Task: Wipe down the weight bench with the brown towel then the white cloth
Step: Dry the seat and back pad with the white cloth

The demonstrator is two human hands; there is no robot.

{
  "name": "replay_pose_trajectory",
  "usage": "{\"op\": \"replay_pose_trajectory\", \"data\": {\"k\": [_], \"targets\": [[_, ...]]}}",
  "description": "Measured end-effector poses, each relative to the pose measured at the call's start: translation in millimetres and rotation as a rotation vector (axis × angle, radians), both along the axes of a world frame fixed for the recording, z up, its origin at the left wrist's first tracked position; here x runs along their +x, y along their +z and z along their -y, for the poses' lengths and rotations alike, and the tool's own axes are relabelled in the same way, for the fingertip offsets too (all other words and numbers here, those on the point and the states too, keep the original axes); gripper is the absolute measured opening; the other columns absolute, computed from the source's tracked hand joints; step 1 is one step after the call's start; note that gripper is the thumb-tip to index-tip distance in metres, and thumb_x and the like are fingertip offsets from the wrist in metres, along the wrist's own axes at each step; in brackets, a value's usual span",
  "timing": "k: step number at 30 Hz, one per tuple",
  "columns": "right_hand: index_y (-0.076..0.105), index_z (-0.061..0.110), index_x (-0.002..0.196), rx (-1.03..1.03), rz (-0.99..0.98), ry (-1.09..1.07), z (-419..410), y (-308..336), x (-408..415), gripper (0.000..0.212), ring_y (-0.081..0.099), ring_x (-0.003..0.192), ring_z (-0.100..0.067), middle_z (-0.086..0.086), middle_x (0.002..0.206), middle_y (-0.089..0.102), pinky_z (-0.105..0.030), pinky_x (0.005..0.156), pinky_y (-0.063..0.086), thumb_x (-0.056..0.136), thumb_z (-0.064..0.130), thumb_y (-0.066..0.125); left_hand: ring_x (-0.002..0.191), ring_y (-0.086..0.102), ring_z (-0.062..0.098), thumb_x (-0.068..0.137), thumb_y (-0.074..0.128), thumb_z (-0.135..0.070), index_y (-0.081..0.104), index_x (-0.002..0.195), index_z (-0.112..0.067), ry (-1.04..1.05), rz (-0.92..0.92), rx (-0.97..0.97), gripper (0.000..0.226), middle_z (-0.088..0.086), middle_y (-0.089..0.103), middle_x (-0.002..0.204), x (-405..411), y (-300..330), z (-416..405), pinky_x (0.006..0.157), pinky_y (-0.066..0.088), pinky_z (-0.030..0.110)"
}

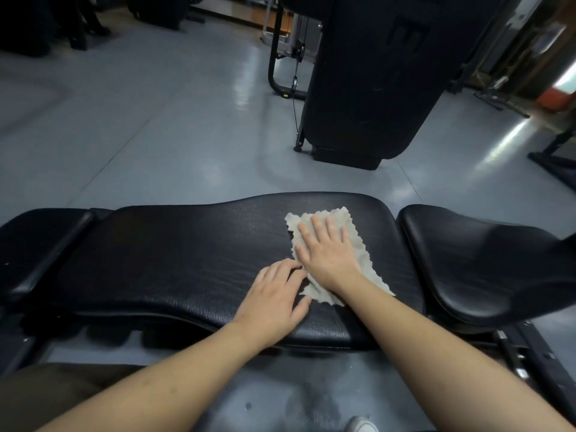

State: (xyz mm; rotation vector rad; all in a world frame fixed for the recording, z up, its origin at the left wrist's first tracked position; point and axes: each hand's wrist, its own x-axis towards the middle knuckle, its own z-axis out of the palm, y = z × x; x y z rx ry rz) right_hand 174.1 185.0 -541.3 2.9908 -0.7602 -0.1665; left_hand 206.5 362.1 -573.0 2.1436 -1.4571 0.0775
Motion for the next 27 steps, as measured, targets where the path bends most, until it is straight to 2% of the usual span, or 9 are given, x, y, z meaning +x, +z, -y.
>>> {"op": "replay_pose_trajectory", "data": {"k": [4, 6, 8, 9, 13, 18, 20, 23, 27], "targets": [[0.006, 0.030, 0.161, -0.009, -0.064, 0.132, -17.7, 3.6, -27.7, 0.081, -0.009, 0.155, -0.029, -0.003, 0.170, -0.004, -0.054, 0.123, 0.000, 0.089, 0.059, -0.017, 0.124, 0.049, 0.016, 0.096, 0.047, -0.040, 0.057, 0.125, -0.025, -0.099, 0.051, 0.005, 0.034, -0.007, 0.052, 0.129, 6.2, 2.5, -20.4, 0.105, 0.041, 0.032], [0.016, 0.028, 0.161, -0.021, -0.041, 0.220, -24.5, 1.7, -39.1, 0.085, 0.003, 0.155, -0.033, -0.006, 0.169, 0.007, -0.059, 0.121, 0.012, 0.092, 0.063, -0.021, 0.123, 0.049, 0.013, 0.095, 0.048, -0.039, 0.056, 0.127, -0.027, -0.140, 0.070, 0.029, 0.035, -0.009, 0.052, 0.130, 13.8, 2.3, -35.7, 0.103, 0.043, 0.030], [0.029, 0.026, 0.158, -0.030, -0.032, 0.313, -31.2, -0.2, -48.5, 0.078, 0.017, 0.153, -0.035, -0.007, 0.167, 0.021, -0.061, 0.117, 0.023, 0.100, 0.061, -0.008, 0.124, 0.048, 0.010, 0.095, 0.048, -0.041, 0.055, 0.130, -0.030, -0.128, 0.083, 0.057, 0.037, -0.009, 0.052, 0.132, 22.9, 0.1, -51.9, 0.102, 0.043, 0.028], [0.030, 0.027, 0.158, -0.025, -0.040, 0.365, -32.9, -1.6, -52.7, 0.072, 0.018, 0.153, -0.034, -0.005, 0.167, 0.022, -0.059, 0.119, 0.020, 0.102, 0.060, -0.002, 0.125, 0.048, 0.010, 0.095, 0.047, -0.043, 0.055, 0.131, -0.031, -0.107, 0.080, 0.071, 0.038, -0.010, 0.051, 0.134, 27.8, -1.7, -60.0, 0.102, 0.043, 0.027], [0.010, 0.034, 0.161, -0.017, -0.080, 0.616, -34.2, 2.4, -60.5, 0.060, -0.009, 0.155, -0.021, 0.006, 0.169, -0.005, -0.046, 0.122, -0.004, 0.106, 0.057, 0.014, 0.127, 0.046, 0.006, 0.096, 0.043, -0.050, 0.051, 0.134, -0.033, -0.029, 0.049, 0.121, 0.042, -0.013, 0.047, 0.137, 49.0, -7.2, -92.4, 0.103, 0.039, 0.024], [0.012, 0.035, 0.161, 0.016, -0.129, 0.801, -21.7, 13.0, -36.2, 0.059, -0.014, 0.155, -0.017, 0.009, 0.169, -0.005, -0.044, 0.123, -0.009, 0.107, 0.056, 0.025, 0.130, 0.045, 0.009, 0.096, 0.036, -0.056, 0.050, 0.136, -0.032, 0.073, 0.002, 0.169, 0.049, -0.013, 0.044, 0.139, 67.7, -14.8, -123.1, 0.105, 0.041, 0.028], [0.010, 0.037, 0.161, 0.011, -0.128, 0.770, -15.9, 10.9, -18.5, 0.059, -0.016, 0.154, -0.014, 0.011, 0.169, -0.006, -0.042, 0.123, -0.012, 0.106, 0.058, 0.022, 0.130, 0.044, 0.010, 0.096, 0.036, -0.055, 0.051, 0.137, -0.030, 0.090, -0.005, 0.180, 0.050, -0.011, 0.044, 0.139, 67.8, -16.9, -126.8, 0.105, 0.042, 0.029], [0.005, 0.042, 0.160, -0.003, -0.124, 0.579, -6.9, 7.2, 14.7, 0.062, -0.017, 0.153, -0.013, 0.014, 0.168, -0.010, -0.043, 0.123, -0.010, 0.102, 0.064, 0.011, 0.126, 0.048, 0.015, 0.093, 0.038, -0.049, 0.053, 0.133, -0.026, 0.107, -0.006, 0.178, 0.049, -0.007, 0.047, 0.135, 62.8, -15.5, -122.5, 0.103, 0.045, 0.033], [0.006, 0.042, 0.160, 0.026, -0.101, 0.286, 4.5, 7.8, 61.6, 0.060, -0.011, 0.155, -0.015, 0.012, 0.169, -0.006, -0.045, 0.123, -0.005, 0.104, 0.060, 0.016, 0.111, 0.054, 0.021, 0.083, 0.034, -0.042, 0.057, 0.119, -0.021, 0.124, 0.001, 0.216, 0.048, -0.003, 0.049, 0.119, 57.3, -0.8, -109.7, 0.090, 0.051, 0.036]]}}
